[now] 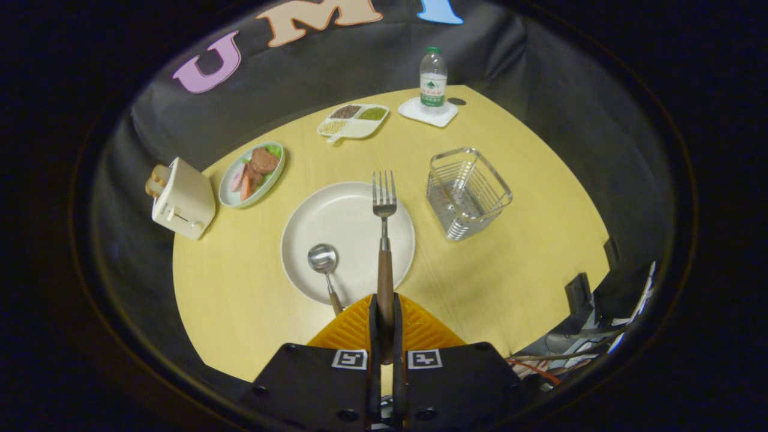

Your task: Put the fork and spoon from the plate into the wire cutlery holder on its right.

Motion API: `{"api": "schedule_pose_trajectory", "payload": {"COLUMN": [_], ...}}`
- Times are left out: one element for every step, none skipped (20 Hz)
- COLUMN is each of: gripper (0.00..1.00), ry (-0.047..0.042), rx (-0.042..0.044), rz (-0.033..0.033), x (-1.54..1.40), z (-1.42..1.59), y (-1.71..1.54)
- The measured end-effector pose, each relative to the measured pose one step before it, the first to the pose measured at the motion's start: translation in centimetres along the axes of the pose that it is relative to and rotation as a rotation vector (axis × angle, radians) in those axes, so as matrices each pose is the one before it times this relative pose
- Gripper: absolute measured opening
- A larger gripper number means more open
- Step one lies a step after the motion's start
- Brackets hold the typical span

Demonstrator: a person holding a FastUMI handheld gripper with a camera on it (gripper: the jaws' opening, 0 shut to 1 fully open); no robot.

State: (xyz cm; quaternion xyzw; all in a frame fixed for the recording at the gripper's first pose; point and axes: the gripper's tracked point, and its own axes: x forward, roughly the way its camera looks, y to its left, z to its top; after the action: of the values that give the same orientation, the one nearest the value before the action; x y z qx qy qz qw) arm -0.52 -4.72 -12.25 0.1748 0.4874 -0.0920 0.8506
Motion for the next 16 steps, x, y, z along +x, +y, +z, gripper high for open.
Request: {"api": "schedule_pose_trajectory", "payload": {"gripper": [0.11, 0.11, 0.11, 0.11, 0.11, 0.11, 0.11, 0.11, 0.11, 0.11, 0.11, 0.11, 0.11, 0.11, 0.11, 0.11], "ry": [-0.00307, 0.001, 0.00208, 0.00131, 0.00282, 0.00748, 0.01188, 0.01552, 0.01844, 0.01278, 0.01295, 0.01304, 0.01486, 0.01116, 0.01043, 0.00284], "rx": [0.00962, 0.00792, 0.00927, 0.01368, 0.01222, 0.0132, 0.00956, 0.01129, 0.00949, 0.00637, 0.00515, -0.00066, -0.00154, -0.00826, -0.00862, -0.00006], "rz": [-0.00604, -0.01115, -0.01133, -0.01055, -0.00564, -0.00756, -0.00632, -0.01067, -0.00781, -0.00444, -0.00026, 0.0053, 0.00141, -0.00043, -0.0043, 0.00985], "x": [-0.328, -0.182, -0.149, -0.02, -0.093, 0.137, 0.263, 0.264, 0.353, 0.344, 0.332, 0.334, 0.33, 0.274, 0.099, -0.128], "z": [0.516, 0.467, 0.307, 0.452, 0.322, 0.237, -0.049, -0.032, -0.179, 0.116, -0.06, -0.004, -0.085, 0.091, 0.099, 0.389], "y": [-0.643, -0.774, -0.806, -0.767, -0.695, -0.702, -0.681, -0.677, -0.508, -0.538, -0.269, -0.108, -0.158, -0.174, -0.319, -0.025]}}
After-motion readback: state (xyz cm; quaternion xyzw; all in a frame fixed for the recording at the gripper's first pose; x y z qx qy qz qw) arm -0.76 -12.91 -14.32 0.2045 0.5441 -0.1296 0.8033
